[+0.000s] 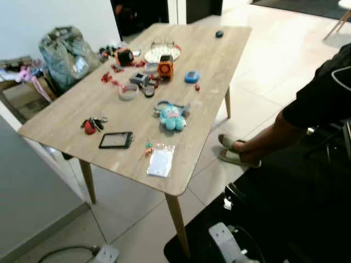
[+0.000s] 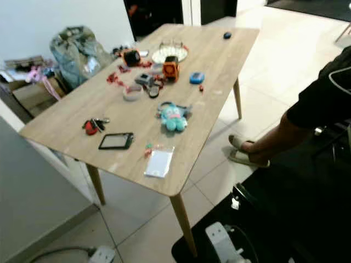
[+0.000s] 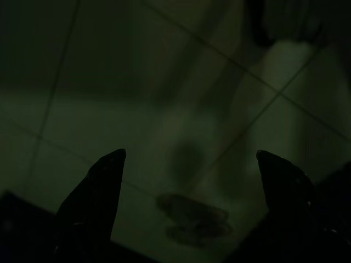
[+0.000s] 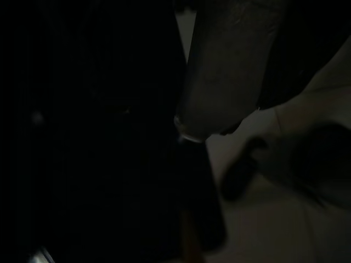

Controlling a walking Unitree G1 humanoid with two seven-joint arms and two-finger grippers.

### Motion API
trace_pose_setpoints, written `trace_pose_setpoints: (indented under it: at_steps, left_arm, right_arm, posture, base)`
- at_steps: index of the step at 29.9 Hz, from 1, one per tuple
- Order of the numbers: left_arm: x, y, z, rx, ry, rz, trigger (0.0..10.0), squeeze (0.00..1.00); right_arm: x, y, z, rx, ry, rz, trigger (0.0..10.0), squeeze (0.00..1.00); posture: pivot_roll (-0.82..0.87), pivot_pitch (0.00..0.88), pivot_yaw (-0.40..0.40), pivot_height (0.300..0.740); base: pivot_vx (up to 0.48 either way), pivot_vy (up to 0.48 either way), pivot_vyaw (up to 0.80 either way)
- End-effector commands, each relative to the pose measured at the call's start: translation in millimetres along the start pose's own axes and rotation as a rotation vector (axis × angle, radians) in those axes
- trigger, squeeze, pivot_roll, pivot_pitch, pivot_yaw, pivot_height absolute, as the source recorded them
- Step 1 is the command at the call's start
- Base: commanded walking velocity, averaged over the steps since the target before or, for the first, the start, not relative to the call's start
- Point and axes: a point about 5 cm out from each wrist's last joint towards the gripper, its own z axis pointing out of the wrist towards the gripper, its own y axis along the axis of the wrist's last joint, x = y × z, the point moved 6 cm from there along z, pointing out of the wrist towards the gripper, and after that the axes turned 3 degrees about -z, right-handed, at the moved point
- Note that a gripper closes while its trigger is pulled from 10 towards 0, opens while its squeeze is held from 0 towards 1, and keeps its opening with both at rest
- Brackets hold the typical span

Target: Hang keys on a hook

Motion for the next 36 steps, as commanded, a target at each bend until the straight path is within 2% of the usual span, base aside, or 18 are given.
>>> trace_pose_setpoints:
  at_steps: [1, 15, 25, 31, 36]
  left_arm:
    - [2.9, -8.6, -1.0, 0.024, 0.006, -0.001, 10.0, 0.00]
    - [-2.0, -8.7, -0.9, 0.024, -0.035, -0.004, 10.0, 0.00]
    - [-6.2, -5.7, -0.8, 0.010, -0.064, 0.032, 10.0, 0.00]
    - [-8.9, -5.7, -0.7, 0.012, -0.084, 0.037, 10.0, 0.00]
    - [-12.5, -5.0, -0.6, 0.010, -0.106, 0.037, 10.0, 0.00]
  right_arm:
    - [10.7, -25.5, -1.0, 0.077, 0.029, 0.015, 10.0, 0.00]
    - [11.6, -25.4, -0.9, 0.074, 0.034, 0.024, 10.0, 0.00]
    - [10.2, -26.3, -1.1, 0.074, 0.026, 0.024, 10.0, 0.00]
    - [4.4, -28.6, -1.6, 0.081, -0.008, 0.018, 10.0, 0.00]
    - [1.3, -30.7, -2.0, 0.090, -0.018, 0.004, 10.0, 0.00]
  posture:
    - [-0.07, 0.059, 0.124, 0.740]
    - [-0.08, 0.063, 0.128, 0.740]
    - [-0.08, 0.066, 0.126, 0.740]
    - [-0.08, 0.065, 0.125, 0.740]
    - [-0.09, 0.055, 0.122, 0.740]
  base:
    - [0.000, 0.000, 0.79]
    - [0.000, 0.000, 0.79]
    - [0.000, 0.000, 0.79]
    - [0.000, 0.000, 0.00]
    - [0.000, -0.472, 0.00]
